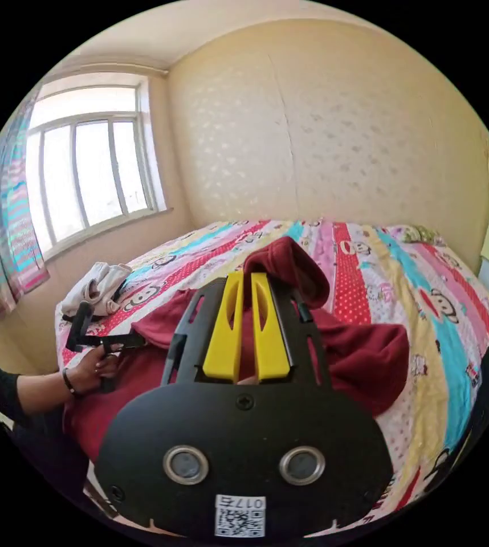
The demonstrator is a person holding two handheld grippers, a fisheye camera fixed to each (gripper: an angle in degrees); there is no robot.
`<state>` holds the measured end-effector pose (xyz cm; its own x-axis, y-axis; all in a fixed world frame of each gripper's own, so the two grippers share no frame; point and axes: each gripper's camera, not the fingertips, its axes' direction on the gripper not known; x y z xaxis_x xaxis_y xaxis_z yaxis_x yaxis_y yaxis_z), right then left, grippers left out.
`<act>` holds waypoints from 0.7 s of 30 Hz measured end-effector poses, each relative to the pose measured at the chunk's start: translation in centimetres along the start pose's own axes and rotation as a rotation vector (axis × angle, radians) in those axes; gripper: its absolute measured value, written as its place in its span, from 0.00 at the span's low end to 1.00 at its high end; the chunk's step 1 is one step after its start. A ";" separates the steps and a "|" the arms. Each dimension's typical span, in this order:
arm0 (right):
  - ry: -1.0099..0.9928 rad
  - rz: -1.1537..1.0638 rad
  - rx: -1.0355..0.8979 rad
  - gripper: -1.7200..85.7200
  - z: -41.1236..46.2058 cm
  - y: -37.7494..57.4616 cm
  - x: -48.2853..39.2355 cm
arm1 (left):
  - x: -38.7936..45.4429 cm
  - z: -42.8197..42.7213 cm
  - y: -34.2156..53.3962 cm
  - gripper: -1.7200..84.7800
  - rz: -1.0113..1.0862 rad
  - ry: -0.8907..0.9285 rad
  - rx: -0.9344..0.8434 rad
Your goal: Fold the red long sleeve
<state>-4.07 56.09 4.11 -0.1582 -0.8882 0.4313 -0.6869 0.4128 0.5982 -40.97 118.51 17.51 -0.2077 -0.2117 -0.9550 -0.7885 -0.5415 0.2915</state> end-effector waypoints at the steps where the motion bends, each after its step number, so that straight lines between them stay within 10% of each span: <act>1: 0.040 0.086 -0.020 0.06 0.3 0.0 1.5 | -0.1 0.0 0.0 0.01 -0.004 0.005 0.002; 6: 0.048 0.528 -0.543 0.07 7.6 9.0 9.5 | 0.3 0.4 0.0 0.01 0.022 -0.009 -0.020; 12: 0.058 0.762 -0.247 0.14 2.5 11.4 8.2 | -0.6 0.0 0.1 0.01 -0.006 0.031 -0.010; 17: -0.056 0.330 -0.150 0.17 4.0 4.1 -1.1 | -0.7 -0.1 0.1 0.01 -0.001 0.016 -0.011; 21: -0.507 0.136 -0.464 0.17 15.3 -0.9 -8.5 | -1.0 -0.6 0.2 0.01 -0.003 0.025 -0.004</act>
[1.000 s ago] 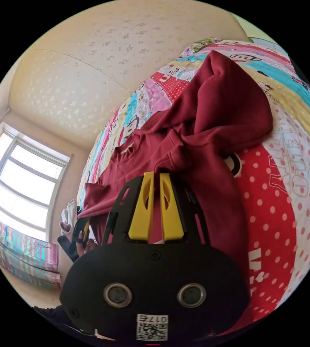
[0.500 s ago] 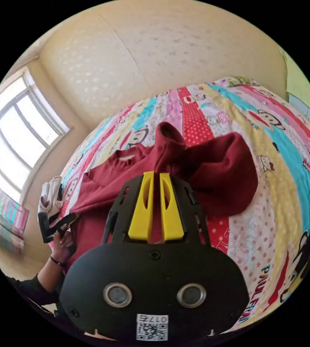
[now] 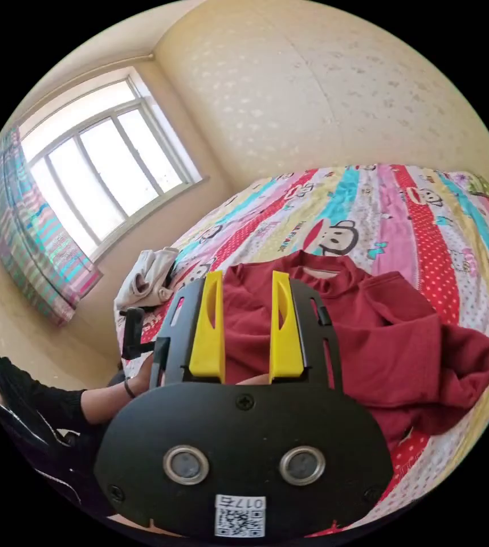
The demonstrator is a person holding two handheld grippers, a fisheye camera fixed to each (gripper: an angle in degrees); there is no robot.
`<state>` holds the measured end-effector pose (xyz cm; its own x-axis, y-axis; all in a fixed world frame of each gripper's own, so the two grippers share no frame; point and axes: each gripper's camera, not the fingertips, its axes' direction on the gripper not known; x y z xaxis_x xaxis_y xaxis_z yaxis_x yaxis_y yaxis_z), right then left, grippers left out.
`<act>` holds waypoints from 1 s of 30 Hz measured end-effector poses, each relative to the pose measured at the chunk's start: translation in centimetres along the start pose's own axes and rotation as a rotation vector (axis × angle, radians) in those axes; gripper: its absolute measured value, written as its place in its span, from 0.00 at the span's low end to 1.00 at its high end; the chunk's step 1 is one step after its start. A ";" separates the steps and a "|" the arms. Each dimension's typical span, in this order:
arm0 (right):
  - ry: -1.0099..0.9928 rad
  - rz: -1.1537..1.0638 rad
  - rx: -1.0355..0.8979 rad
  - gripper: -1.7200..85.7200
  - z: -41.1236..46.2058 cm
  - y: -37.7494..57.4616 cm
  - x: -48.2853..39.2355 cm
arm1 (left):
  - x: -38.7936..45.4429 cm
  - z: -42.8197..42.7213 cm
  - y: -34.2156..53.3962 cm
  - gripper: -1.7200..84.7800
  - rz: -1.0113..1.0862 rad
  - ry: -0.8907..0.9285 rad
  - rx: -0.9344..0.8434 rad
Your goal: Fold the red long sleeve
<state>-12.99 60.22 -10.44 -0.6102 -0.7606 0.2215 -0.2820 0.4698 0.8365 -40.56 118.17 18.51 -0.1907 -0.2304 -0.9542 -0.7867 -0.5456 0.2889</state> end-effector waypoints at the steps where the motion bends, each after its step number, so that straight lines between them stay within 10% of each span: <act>1: -0.023 -0.018 -0.097 0.18 3.6 -2.0 -0.4 | 0.0 -0.1 0.0 0.01 0.000 0.000 0.001; 12: 0.205 -0.145 -0.498 0.16 22.7 -6.3 -4.5 | -1.4 -1.2 0.1 0.01 -0.016 0.035 0.006; 30: 0.201 -0.197 -0.391 0.08 26.6 -6.4 -10.5 | -4.4 -6.3 3.3 0.01 -0.194 -0.001 0.297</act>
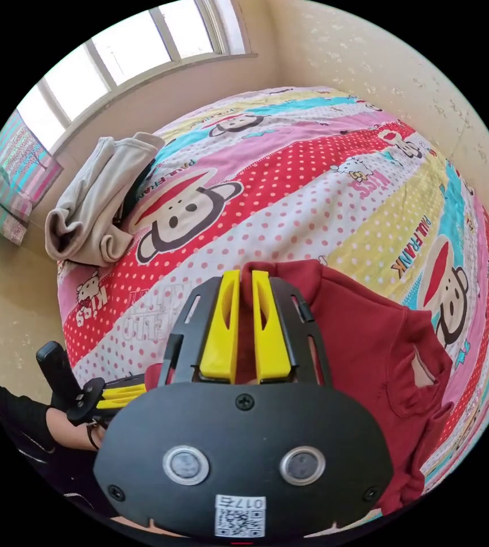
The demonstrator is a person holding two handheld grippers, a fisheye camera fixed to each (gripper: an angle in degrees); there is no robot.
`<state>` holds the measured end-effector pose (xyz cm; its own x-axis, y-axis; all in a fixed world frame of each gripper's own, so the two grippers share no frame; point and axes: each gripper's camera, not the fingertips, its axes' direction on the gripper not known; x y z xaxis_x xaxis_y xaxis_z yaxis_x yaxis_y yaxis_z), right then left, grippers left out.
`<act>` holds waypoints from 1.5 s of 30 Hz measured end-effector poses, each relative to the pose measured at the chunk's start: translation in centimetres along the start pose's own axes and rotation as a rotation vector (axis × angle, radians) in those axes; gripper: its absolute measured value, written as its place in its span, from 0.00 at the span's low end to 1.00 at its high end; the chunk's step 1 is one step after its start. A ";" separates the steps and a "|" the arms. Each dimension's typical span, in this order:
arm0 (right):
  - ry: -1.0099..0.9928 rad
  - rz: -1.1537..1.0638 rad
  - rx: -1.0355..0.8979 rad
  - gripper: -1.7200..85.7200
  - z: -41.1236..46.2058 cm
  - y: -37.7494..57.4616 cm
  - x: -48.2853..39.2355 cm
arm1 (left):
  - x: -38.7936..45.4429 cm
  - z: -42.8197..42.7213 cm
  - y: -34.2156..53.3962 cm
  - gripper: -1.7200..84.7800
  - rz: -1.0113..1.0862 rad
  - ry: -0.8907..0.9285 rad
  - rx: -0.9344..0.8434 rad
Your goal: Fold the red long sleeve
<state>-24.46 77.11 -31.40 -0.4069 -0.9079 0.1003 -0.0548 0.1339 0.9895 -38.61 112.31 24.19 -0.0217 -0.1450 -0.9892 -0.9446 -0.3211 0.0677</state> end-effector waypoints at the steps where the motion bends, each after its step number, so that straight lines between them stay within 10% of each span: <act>1: -0.042 0.023 0.036 0.09 -1.1 0.6 0.4 | -0.1 0.0 0.0 0.01 0.000 0.008 -0.001; 8: -0.260 0.012 0.332 0.17 -12.3 10.7 3.3 | 0.2 0.2 0.2 0.01 0.028 0.030 -0.019; 16: 0.408 0.537 0.212 0.12 -17.0 31.4 9.2 | 1.4 0.9 1.1 0.01 0.064 -0.007 -0.029; 30: 0.577 0.507 0.107 0.11 -15.3 35.8 10.3 | 10.3 -2.2 7.0 0.01 0.077 -0.238 0.103; 38: 0.333 0.602 0.216 0.11 -19.3 39.2 14.5 | 19.8 6.3 4.0 0.01 0.532 -0.401 0.002; 41: 0.260 0.624 0.247 0.11 -20.5 40.4 16.0 | 13.5 11.2 2.6 0.01 0.371 -0.758 -0.227; 45: 0.117 0.718 0.323 0.07 -22.1 42.9 18.9 | 9.3 8.1 2.2 0.01 0.115 -0.558 -0.153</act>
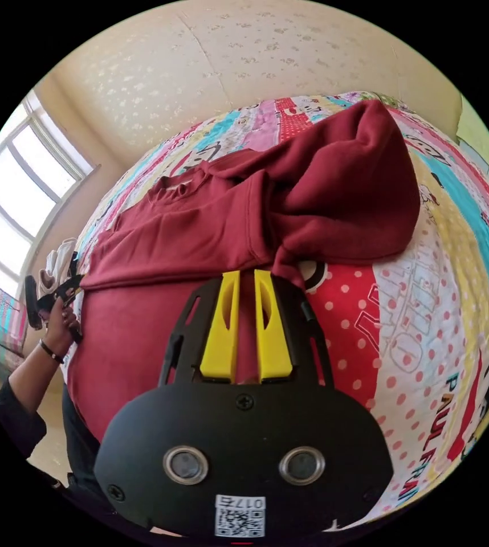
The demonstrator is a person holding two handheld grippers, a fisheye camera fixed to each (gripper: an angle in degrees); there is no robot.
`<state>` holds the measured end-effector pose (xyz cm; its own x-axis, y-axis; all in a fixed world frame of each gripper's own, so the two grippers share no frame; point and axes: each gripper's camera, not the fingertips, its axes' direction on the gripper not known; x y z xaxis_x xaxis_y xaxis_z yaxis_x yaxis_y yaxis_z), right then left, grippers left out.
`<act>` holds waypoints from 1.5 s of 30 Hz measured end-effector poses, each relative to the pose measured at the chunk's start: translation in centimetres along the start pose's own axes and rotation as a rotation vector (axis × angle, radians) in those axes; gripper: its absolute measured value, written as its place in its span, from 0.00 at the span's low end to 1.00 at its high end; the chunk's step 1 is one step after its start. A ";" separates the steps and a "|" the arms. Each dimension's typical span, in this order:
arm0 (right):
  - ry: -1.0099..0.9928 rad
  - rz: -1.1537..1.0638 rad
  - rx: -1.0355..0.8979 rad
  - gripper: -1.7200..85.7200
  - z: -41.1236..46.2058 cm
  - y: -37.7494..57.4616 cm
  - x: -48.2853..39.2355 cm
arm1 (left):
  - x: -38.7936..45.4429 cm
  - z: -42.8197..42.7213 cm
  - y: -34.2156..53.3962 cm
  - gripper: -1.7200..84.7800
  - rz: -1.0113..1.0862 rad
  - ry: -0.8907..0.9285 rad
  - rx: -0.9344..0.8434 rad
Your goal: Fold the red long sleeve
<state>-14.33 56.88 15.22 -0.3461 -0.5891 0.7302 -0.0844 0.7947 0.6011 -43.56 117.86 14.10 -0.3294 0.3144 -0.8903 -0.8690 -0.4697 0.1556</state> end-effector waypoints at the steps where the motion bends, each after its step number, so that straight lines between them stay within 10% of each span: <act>1: -0.066 0.033 0.005 0.06 -0.4 -0.1 1.3 | 0.1 -0.1 0.1 0.01 0.006 0.004 0.000; 10: -0.094 0.037 0.012 0.03 -2.0 -1.3 2.5 | 13.5 -1.7 -1.7 0.01 0.671 0.077 0.147; 14: -0.147 0.063 0.012 0.03 -2.5 -1.8 3.6 | 16.2 8.2 -1.3 0.01 0.776 -0.519 -0.125; 21: -0.153 0.066 0.003 0.02 -3.1 -3.1 3.5 | 17.5 7.0 2.8 0.01 0.735 -0.543 0.081; 25: -0.202 0.094 -0.003 0.02 -3.2 -3.8 3.9 | 18.7 1.7 7.1 0.01 0.807 -0.339 0.262; 30: -0.177 0.078 -0.001 0.02 -3.5 -4.6 2.6 | 17.2 5.7 11.4 0.01 0.838 -0.280 -0.104; 37: -0.225 0.097 0.007 0.03 -3.8 -5.5 1.4 | 21.6 0.6 16.3 0.01 0.842 0.020 0.015; 45: -0.350 0.119 0.046 0.05 -4.6 -5.8 -0.6 | 25.3 8.2 27.5 0.01 1.107 -0.545 0.131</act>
<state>-9.33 51.92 12.78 -0.6542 -0.4127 0.6338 -0.0634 0.8650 0.4978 -78.82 119.68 -0.66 -0.9924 0.1176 0.0365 -0.0454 -0.6244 0.7798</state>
